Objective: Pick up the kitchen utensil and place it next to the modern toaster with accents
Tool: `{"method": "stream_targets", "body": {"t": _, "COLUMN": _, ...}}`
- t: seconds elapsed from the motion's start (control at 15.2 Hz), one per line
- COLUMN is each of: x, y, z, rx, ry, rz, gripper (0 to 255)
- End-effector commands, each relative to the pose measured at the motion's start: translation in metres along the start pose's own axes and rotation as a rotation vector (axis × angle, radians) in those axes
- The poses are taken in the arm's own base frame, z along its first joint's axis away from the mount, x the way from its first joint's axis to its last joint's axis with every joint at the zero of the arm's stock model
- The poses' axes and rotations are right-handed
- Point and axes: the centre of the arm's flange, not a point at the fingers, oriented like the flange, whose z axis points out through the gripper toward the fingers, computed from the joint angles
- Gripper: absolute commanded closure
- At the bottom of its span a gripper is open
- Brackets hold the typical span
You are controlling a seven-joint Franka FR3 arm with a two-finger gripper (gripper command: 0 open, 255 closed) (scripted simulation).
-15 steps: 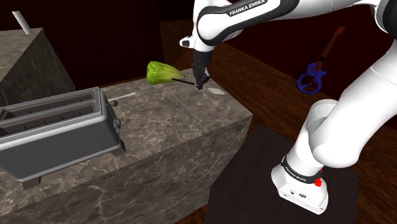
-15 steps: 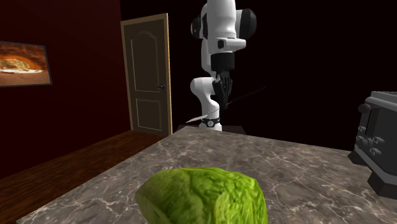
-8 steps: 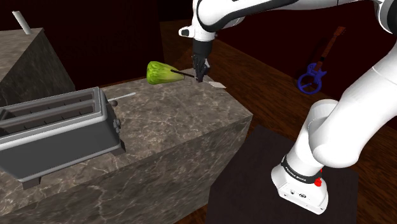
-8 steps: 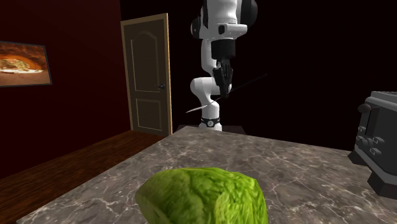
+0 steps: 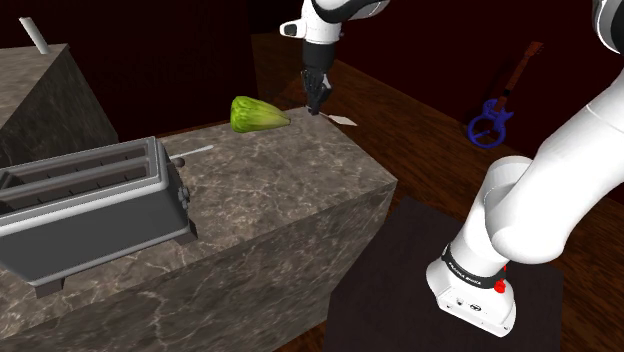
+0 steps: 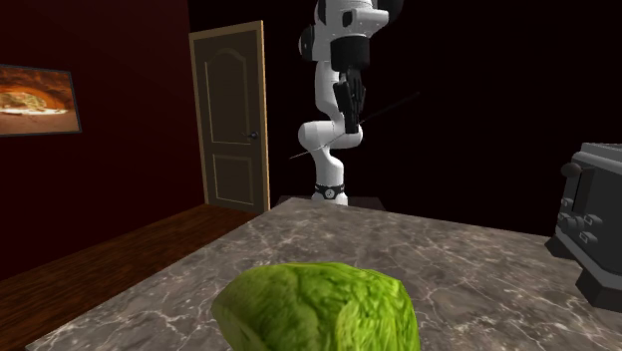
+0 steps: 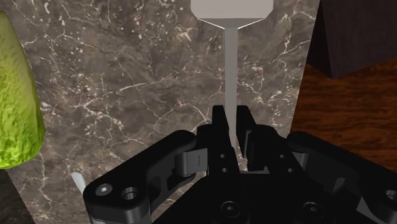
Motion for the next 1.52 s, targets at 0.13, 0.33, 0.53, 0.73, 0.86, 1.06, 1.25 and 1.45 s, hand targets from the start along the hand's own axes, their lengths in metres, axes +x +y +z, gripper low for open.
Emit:
{"method": "stream_targets", "body": {"t": 0.13, "x": 0.002, "y": -0.001, "z": -0.021, "rx": 0.0, "ry": 0.0, "rz": 0.0, "gripper": 255}}
{"method": "stream_targets", "body": {"t": 0.33, "x": 0.003, "y": -0.001, "z": -0.036, "rx": 0.0, "ry": 0.0, "rz": 0.0, "gripper": 255}}
{"method": "stream_targets", "body": {"t": 0.53, "x": 0.004, "y": -0.001, "z": -0.052, "rx": 0.0, "ry": 0.0, "rz": 0.0, "gripper": 255}}
{"method": "stream_targets", "body": {"t": 0.73, "x": 0.005, "y": -0.001, "z": -0.063, "rx": 0.0, "ry": 0.0, "rz": 0.0, "gripper": 255}}
{"method": "stream_targets", "body": {"t": 0.86, "x": 0.029, "y": -0.011, "z": -0.062, "rx": 0.0, "ry": 0.0, "rz": 0.0, "gripper": 255}}
{"method": "stream_targets", "body": {"t": 1.06, "x": 0.066, "y": -0.026, "z": -0.059, "rx": 0.0, "ry": 0.0, "rz": 0.0, "gripper": 255}}
{"method": "stream_targets", "body": {"t": 1.25, "x": 0.102, "y": -0.041, "z": -0.057, "rx": 0.0, "ry": 0.0, "rz": 0.0, "gripper": 255}}
{"method": "stream_targets", "body": {"t": 1.45, "x": 0.139, "y": -0.056, "z": -0.055, "rx": 0.0, "ry": 0.0, "rz": 0.0, "gripper": 255}}
